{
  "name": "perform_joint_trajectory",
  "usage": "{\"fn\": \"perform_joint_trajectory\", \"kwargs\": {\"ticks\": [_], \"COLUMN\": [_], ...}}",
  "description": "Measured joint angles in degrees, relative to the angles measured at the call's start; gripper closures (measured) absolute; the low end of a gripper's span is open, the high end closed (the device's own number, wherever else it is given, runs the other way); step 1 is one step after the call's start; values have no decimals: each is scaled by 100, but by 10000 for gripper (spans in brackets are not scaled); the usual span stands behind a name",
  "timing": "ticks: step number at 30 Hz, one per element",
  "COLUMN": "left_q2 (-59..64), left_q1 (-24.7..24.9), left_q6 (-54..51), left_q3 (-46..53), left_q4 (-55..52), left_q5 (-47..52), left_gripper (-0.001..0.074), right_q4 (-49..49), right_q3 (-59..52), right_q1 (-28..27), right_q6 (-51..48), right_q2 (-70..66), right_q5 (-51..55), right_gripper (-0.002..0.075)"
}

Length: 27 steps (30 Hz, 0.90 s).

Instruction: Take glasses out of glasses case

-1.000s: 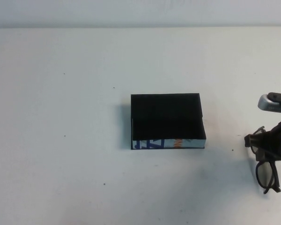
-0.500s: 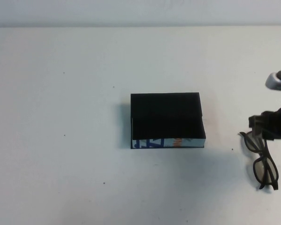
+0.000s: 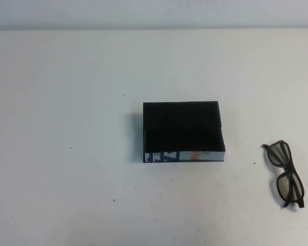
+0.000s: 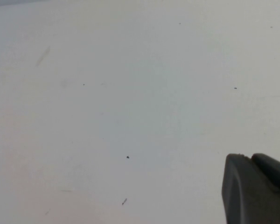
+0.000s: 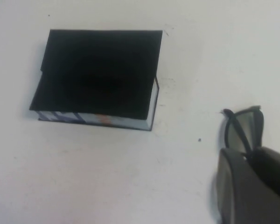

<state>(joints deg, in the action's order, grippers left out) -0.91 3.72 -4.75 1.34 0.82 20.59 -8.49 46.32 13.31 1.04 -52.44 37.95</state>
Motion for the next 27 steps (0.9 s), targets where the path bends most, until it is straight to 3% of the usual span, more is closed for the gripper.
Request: {"fn": "perform_joint_trajectory", "kwargs": {"ticks": [5, 20, 27], "left_q2": [0, 0, 0], "left_q1": [0, 0, 0], "left_q6": [0, 0, 0], "left_q3": [0, 0, 0], "left_q4": [0, 0, 0], "left_q5": [0, 0, 0], "left_gripper": [739, 739, 739], "right_q4": [408, 346, -389], "right_q3": [-876, -3962, -4766], "right_q1": [14, 2, -840], "right_q6": [0, -104, -1038], "right_q2": [1118, 3544, 4693], "right_q5": [-668, -4475, -4557], "right_gripper": [732, 742, 742]}}
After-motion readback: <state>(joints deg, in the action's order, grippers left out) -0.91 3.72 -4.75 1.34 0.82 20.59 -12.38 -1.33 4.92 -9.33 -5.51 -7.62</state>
